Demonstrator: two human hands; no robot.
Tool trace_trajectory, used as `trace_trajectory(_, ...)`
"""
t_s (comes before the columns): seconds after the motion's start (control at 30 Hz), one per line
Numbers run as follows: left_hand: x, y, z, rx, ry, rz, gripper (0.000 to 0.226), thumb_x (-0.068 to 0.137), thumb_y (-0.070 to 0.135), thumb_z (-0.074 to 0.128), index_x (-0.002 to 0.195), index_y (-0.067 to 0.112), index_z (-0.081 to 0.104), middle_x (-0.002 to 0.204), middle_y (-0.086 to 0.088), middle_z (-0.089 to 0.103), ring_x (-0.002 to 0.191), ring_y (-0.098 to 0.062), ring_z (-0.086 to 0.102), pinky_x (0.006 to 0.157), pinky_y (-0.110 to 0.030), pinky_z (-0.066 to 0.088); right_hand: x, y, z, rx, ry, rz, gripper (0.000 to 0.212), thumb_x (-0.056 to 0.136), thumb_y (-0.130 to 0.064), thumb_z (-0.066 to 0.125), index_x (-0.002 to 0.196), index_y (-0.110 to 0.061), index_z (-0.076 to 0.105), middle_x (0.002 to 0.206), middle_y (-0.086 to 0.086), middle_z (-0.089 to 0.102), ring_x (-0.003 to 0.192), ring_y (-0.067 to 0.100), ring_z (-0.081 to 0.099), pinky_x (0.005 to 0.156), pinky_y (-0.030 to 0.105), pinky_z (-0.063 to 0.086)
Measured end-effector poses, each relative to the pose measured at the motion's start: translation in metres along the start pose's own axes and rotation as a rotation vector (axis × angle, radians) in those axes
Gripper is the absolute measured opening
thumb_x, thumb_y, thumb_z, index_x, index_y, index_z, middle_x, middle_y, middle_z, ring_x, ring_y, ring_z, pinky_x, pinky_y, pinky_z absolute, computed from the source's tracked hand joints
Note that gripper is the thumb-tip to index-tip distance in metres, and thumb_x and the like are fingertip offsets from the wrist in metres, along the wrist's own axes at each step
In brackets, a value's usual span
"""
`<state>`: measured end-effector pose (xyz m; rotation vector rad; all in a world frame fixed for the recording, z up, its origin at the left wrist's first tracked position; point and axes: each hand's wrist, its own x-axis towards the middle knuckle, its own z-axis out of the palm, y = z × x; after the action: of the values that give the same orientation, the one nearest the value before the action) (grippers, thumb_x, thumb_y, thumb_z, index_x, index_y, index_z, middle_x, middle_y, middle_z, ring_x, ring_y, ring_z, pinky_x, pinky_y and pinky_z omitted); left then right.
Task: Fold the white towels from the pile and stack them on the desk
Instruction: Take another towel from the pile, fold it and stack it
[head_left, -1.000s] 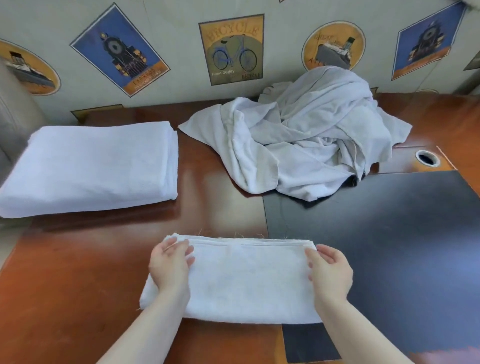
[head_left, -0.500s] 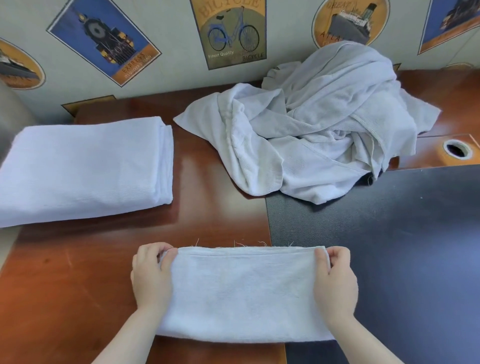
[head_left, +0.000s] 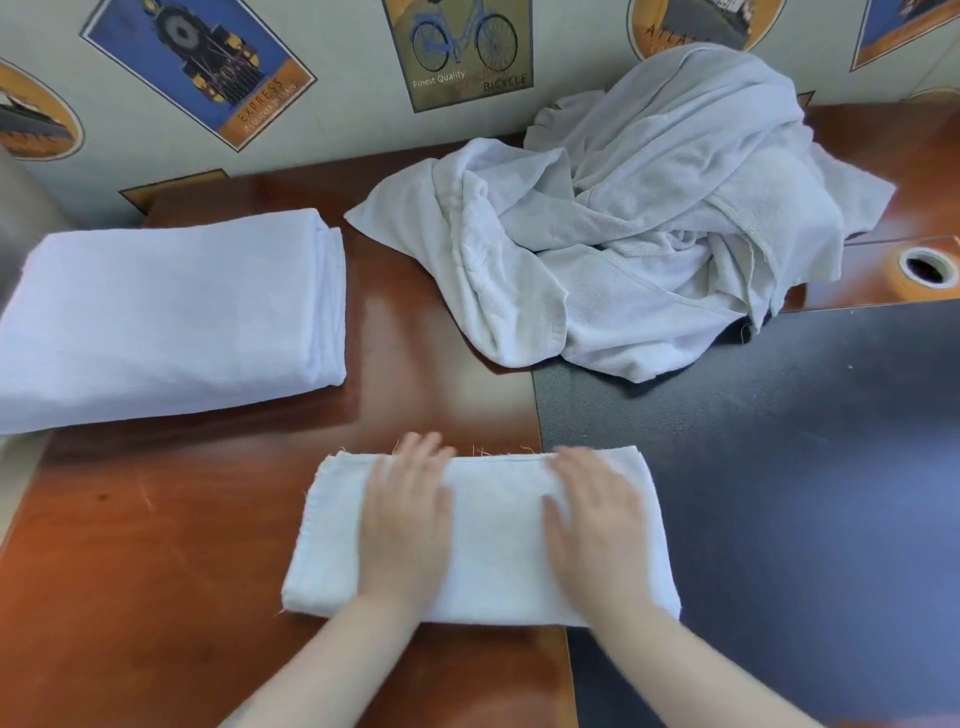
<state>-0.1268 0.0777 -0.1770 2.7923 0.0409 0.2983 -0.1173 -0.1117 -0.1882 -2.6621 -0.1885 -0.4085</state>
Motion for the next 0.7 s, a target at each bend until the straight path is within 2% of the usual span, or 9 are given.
trace_trajectory(0.07, -0.023, 0.021, 0.013, 0.091, -0.190, 0.066, 0.051, 0.090, 0.021, 0.035, 0.133, 0.007, 0.058, 0.142, -0.008, 0.052, 0.132, -0.029, 0.049, 0.107, -0.042, 0.027, -0.026, -0.028, 0.014, -0.045, -0.253, -0.217, 0.048, 0.090, -0.024, 0.043, 0.134, -0.012, 0.060, 0.143, 0.007, 0.053, 0.135, 0.025, 0.048, 0.105, 0.041, 0.031)
trace_trajectory(0.13, -0.034, 0.019, 0.018, 0.116, -0.299, -0.021, 0.059, 0.092, 0.030, 0.028, 0.144, 0.011, 0.046, 0.152, -0.003, 0.040, 0.140, -0.025, 0.038, 0.110, -0.041, 0.022, -0.040, -0.033, 0.021, -0.084, -0.414, -0.246, 0.053, 0.095, -0.033, 0.038, 0.144, -0.018, 0.049, 0.153, 0.002, 0.040, 0.143, 0.024, 0.035, 0.111, 0.044, 0.024)
trace_trajectory(0.27, -0.037, -0.036, 0.014, 0.152, -0.296, -0.170, 0.069, 0.090, 0.049, 0.007, 0.153, 0.021, 0.009, 0.160, 0.007, 0.005, 0.150, -0.016, 0.007, 0.120, -0.040, 0.009, -0.034, 0.013, 0.012, -0.163, -0.458, -0.062, 0.065, 0.094, -0.054, 0.029, 0.155, -0.029, 0.025, 0.162, -0.002, 0.018, 0.150, 0.020, 0.015, 0.117, 0.044, 0.009)
trace_trajectory(0.4, -0.050, -0.081, -0.005, 0.202, -0.293, -0.312, 0.060, 0.100, 0.045, 0.007, 0.156, 0.024, 0.005, 0.163, 0.005, 0.006, 0.151, -0.016, 0.006, 0.120, -0.041, 0.012, -0.038, 0.044, -0.002, -0.243, -0.500, 0.117, 0.069, 0.093, -0.060, 0.006, 0.156, -0.034, -0.004, 0.163, -0.009, -0.009, 0.150, 0.011, -0.013, 0.121, 0.041, -0.006)
trace_trajectory(0.47, -0.058, -0.087, -0.012, 0.171, -0.291, -0.384, 0.058, 0.103, 0.041, 0.013, 0.156, 0.022, 0.004, 0.164, 0.001, 0.009, 0.151, -0.017, 0.005, 0.122, -0.041, 0.011, -0.041, 0.041, -0.007, -0.274, -0.489, 0.183, 0.067, 0.096, -0.059, 0.004, 0.155, -0.030, -0.011, 0.162, -0.010, -0.016, 0.148, 0.008, -0.019, 0.121, 0.041, -0.008)
trace_trajectory(0.5, -0.060, -0.086, -0.014, 0.161, -0.277, -0.418, 0.058, 0.103, 0.040, 0.017, 0.156, 0.020, 0.006, 0.164, 0.000, 0.009, 0.151, -0.017, 0.004, 0.122, -0.041, 0.009, -0.042, 0.037, -0.009, -0.261, -0.464, 0.228, 0.068, 0.099, -0.057, 0.012, 0.156, -0.027, -0.008, 0.163, -0.007, -0.013, 0.149, 0.010, -0.016, 0.121, 0.040, -0.004)
trace_trajectory(0.57, -0.065, -0.076, -0.019, 0.058, -0.170, -0.495, 0.056, 0.104, 0.033, 0.029, 0.155, 0.014, 0.020, 0.162, -0.005, 0.017, 0.150, -0.021, 0.011, 0.121, -0.040, 0.011, -0.049, 0.025, -0.018, -0.119, -0.320, 0.407, 0.069, 0.099, -0.047, 0.038, 0.156, -0.017, 0.015, 0.164, 0.002, 0.011, 0.151, 0.019, 0.007, 0.120, 0.041, 0.012)
trace_trajectory(0.63, -0.074, -0.059, -0.024, -0.160, 0.027, -0.588, 0.052, 0.098, 0.022, 0.051, 0.147, 0.009, 0.039, 0.154, -0.010, 0.035, 0.143, -0.029, 0.026, 0.116, -0.044, 0.022, -0.059, 0.017, -0.029, 0.058, -0.105, 0.674, 0.063, 0.091, -0.038, 0.060, 0.146, -0.014, 0.040, 0.150, 0.007, 0.042, 0.138, 0.028, 0.033, 0.109, 0.047, 0.031)
trace_trajectory(0.7, -0.085, -0.046, -0.026, -0.320, 0.123, -0.748, 0.058, 0.086, 0.018, 0.068, 0.140, 0.009, 0.046, 0.144, -0.012, 0.045, 0.131, -0.034, 0.036, 0.106, -0.048, 0.032, -0.067, 0.012, -0.040, 0.197, -0.048, 0.960, 0.060, 0.081, -0.038, 0.069, 0.133, -0.015, 0.049, 0.130, 0.006, 0.055, 0.122, 0.032, 0.045, 0.096, 0.050, 0.042)
